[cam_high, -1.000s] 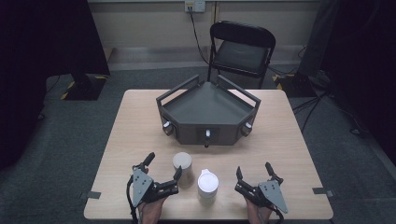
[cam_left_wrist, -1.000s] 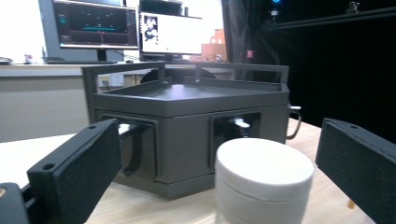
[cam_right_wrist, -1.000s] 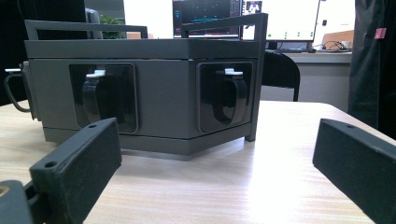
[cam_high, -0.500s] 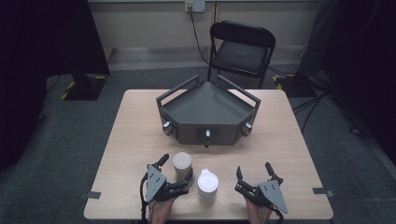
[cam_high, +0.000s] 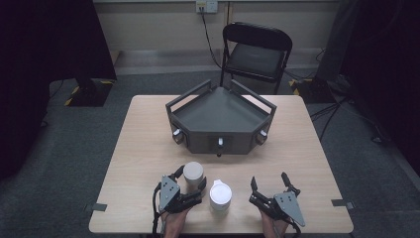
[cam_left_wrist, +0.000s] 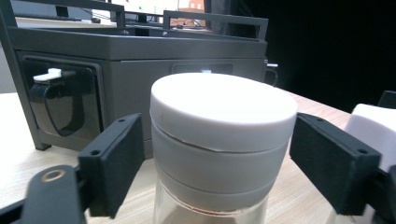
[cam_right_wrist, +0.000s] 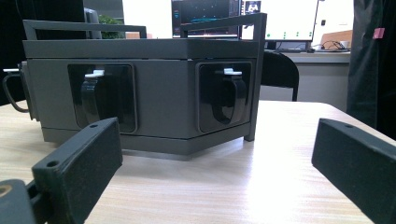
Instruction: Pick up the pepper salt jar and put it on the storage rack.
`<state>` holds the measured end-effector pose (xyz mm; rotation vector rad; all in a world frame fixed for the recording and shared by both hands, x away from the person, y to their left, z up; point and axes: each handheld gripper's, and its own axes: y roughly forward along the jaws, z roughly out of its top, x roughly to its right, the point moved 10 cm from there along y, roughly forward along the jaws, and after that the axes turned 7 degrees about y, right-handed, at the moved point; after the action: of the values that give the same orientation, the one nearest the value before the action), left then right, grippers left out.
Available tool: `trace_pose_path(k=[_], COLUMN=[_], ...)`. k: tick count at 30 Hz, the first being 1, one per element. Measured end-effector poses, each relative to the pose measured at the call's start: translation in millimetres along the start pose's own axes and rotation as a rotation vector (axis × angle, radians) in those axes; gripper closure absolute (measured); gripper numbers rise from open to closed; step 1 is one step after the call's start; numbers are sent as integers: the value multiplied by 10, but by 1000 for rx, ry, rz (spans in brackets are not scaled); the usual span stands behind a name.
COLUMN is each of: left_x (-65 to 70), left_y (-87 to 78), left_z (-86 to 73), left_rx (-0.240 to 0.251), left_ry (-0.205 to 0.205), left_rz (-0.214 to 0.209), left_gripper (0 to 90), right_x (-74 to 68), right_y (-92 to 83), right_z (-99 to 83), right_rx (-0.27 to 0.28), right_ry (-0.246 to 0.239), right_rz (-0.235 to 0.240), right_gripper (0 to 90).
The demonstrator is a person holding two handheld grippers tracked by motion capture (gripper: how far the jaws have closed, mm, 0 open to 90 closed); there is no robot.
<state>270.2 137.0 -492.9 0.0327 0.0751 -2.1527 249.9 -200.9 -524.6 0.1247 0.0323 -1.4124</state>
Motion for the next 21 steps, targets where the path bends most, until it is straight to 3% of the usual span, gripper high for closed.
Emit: trace_pose_path(k=[11, 21], left_x=[0, 37], left_y=[53, 63], left_z=[-36, -77], left_rx=[-5, 20], left_ry=[-15, -9], left_rz=[-5, 29], left_gripper=[297, 336], right_x=[0, 0], right_y=[-1, 0], right_z=[0, 0], right_rx=[1, 0], right_ry=[0, 0], right_rz=[0, -1], right_gripper=[7, 7])
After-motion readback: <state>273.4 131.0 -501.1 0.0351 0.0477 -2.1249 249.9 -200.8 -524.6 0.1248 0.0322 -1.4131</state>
